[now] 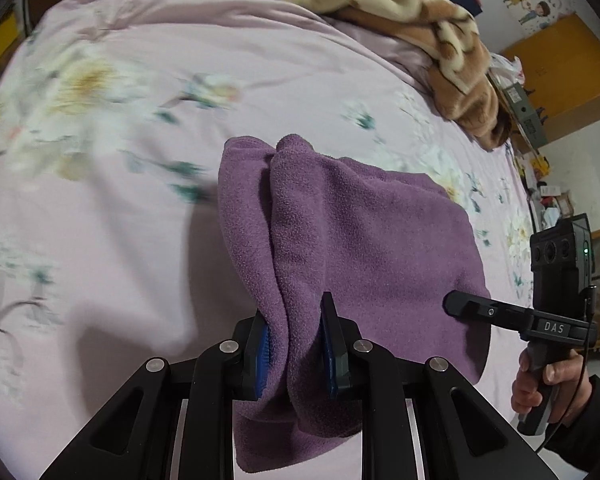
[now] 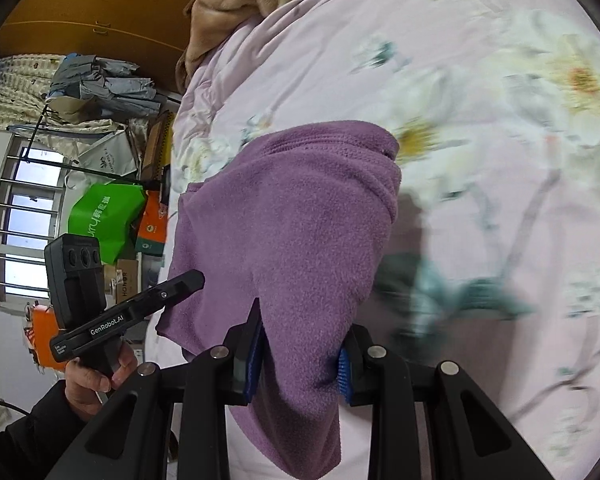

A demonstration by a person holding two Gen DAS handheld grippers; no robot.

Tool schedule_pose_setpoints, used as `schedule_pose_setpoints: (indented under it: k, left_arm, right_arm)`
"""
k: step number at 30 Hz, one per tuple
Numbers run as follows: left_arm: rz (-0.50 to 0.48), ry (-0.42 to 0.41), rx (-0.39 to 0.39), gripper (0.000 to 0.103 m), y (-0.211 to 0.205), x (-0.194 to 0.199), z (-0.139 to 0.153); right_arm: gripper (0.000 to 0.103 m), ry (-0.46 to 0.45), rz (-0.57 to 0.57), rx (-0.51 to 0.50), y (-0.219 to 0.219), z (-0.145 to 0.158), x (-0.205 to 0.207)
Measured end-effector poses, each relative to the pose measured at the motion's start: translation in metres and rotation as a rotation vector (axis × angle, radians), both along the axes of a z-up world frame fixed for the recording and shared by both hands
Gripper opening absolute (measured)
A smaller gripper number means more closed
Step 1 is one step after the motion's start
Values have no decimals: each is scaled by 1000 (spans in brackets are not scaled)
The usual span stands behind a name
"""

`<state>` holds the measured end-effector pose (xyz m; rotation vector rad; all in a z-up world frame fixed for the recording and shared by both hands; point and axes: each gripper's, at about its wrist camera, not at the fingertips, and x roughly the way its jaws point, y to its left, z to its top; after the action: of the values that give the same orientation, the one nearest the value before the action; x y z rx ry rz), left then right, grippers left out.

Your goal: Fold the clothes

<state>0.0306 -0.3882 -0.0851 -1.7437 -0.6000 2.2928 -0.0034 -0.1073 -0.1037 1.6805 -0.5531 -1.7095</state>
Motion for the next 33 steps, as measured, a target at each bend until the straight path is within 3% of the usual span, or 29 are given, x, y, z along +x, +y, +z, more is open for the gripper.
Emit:
schedule_pose_setpoints:
  k: [11, 17, 22, 25, 30, 33]
  left_arm:
    - [109, -22, -103, 22, -154, 44, -4]
    - [165, -45, -122, 22, -203, 68, -18]
    - [187, -88, -95, 24, -218, 74, -44]
    - [200, -83, -76, 27, -219, 78, -45]
    - [257, -56, -67, 27, -220, 94, -21]
    - [285, -20, -82, 27, -218, 104, -2]
  right_arm:
    - [31, -41, 89, -49, -168, -20, 26]
    - [31, -74, 140, -30, -229, -39, 43]
    - [36, -121, 149, 29, -248, -60, 53]
    - [42, -137, 147, 73, -247, -63, 55]
    - [43, -62, 165, 146, -235, -36, 59]
    - [44, 44, 151, 184, -227, -11, 53]
